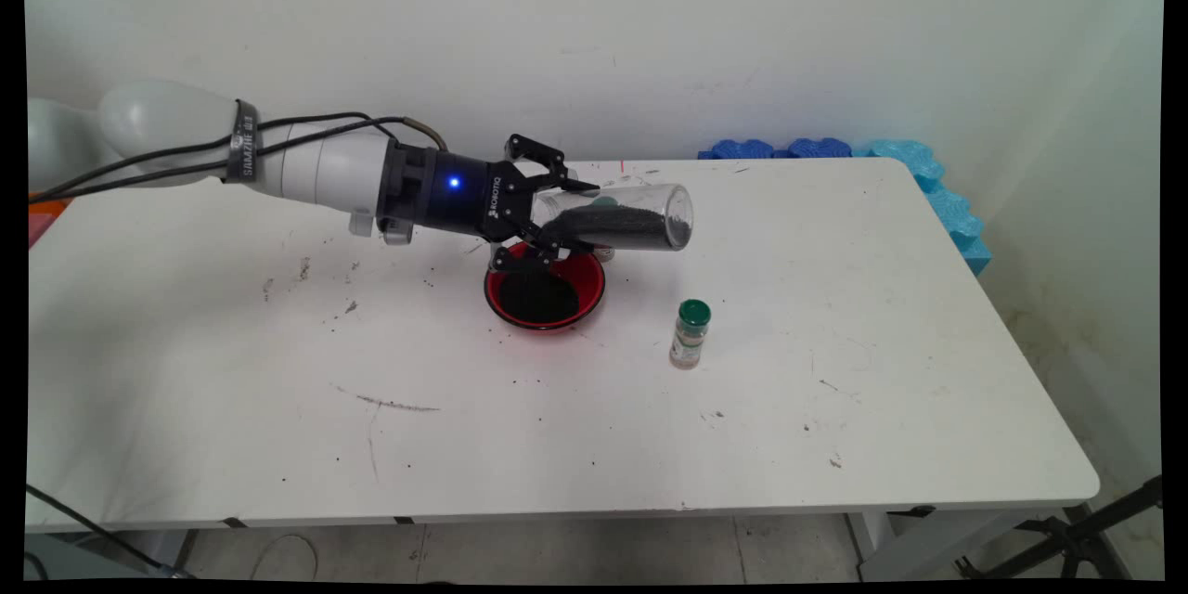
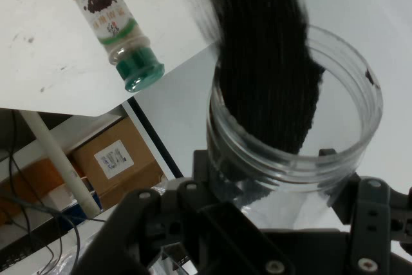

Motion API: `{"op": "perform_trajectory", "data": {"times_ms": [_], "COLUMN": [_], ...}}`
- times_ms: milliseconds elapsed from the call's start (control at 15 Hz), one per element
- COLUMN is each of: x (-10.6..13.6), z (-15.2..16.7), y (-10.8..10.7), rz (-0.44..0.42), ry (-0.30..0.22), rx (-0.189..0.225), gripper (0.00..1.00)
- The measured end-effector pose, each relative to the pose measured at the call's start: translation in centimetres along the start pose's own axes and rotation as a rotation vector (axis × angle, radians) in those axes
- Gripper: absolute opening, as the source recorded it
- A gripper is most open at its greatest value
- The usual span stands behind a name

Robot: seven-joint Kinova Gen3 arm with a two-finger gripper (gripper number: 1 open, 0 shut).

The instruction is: Pour the black seasoning powder in the red bowl

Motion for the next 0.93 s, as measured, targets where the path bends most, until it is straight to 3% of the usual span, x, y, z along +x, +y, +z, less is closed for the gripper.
{"op": "perform_trajectory", "data": {"times_ms": [533, 933], "x": [0.31, 0.25], "z": [0.19, 0.35], "y": [-0.02, 0.36], "rz": [0.082, 0.261], "ry": [0.003, 0.014], "rx": [0.015, 0.039], "gripper": [0.00, 0.00]}}
